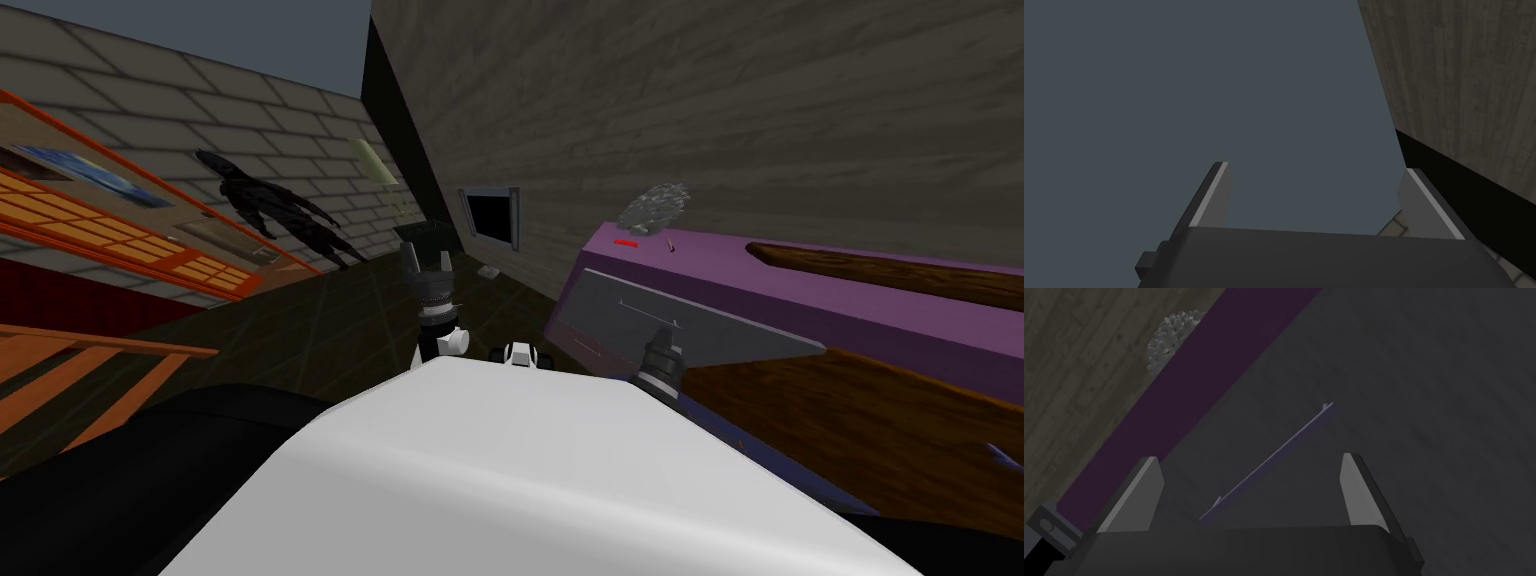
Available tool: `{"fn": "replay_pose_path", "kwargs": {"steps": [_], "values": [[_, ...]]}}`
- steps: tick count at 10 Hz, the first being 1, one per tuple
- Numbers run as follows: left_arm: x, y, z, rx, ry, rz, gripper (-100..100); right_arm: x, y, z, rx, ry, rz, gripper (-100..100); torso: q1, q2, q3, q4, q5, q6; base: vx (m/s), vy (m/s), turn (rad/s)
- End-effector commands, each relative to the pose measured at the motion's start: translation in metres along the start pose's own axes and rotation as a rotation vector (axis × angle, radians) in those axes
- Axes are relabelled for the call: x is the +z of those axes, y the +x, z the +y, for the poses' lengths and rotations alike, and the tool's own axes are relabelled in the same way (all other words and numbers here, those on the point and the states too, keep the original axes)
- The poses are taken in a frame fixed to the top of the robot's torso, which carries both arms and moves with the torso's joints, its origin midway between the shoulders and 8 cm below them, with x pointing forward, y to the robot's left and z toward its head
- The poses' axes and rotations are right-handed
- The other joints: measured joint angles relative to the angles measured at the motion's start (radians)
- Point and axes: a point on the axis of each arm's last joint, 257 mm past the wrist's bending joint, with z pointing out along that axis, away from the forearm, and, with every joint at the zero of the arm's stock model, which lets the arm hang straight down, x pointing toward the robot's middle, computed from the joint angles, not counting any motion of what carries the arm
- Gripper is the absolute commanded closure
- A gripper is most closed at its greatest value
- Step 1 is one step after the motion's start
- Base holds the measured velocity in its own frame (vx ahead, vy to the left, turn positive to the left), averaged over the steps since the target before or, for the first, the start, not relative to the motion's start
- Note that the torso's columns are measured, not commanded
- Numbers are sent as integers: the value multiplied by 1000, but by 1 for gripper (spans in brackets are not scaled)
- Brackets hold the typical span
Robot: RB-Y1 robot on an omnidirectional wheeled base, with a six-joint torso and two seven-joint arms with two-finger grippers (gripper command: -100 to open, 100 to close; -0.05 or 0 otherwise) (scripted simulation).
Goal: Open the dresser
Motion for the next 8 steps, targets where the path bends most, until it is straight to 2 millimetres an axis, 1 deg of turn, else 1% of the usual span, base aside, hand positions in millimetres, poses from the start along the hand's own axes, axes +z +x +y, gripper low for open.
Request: {"fn": "replay_pose_path", "kwargs": {"steps": [1, 4, 5, 6, 8], "values": [[0, 0, 0, 0, 0, 0, 0, -2, -5, 6, 100, -25, -2, -100, 0, 1, 0, 0, 0, 0, 23, -10, 150], [0, 0, 0, 0, 0, 0, 0, -3, -8, 9, 179, -41, -2, -100, 0, 0, 0, 0, 0, 0, 19, -9, 89], [0, 0, 0, 0, 0, 0, 0, -4, -12, 12, 231, -55, -2, -100, 0, 0, 0, 0, 0, 0, 23, -9, 86], [0, 0, 0, 0, 0, 0, 0, -4, -12, 12, 237, -55, -2, -100, 0, 0, 0, 0, 0, 0, 19, -7, 75], [0, 0, 0, 0, 0, 0, 0, -5, -18, 17, 331, -81, 0, -100, 0, 0, 0, 0, 0, 0, 22, -10, 139]]}}
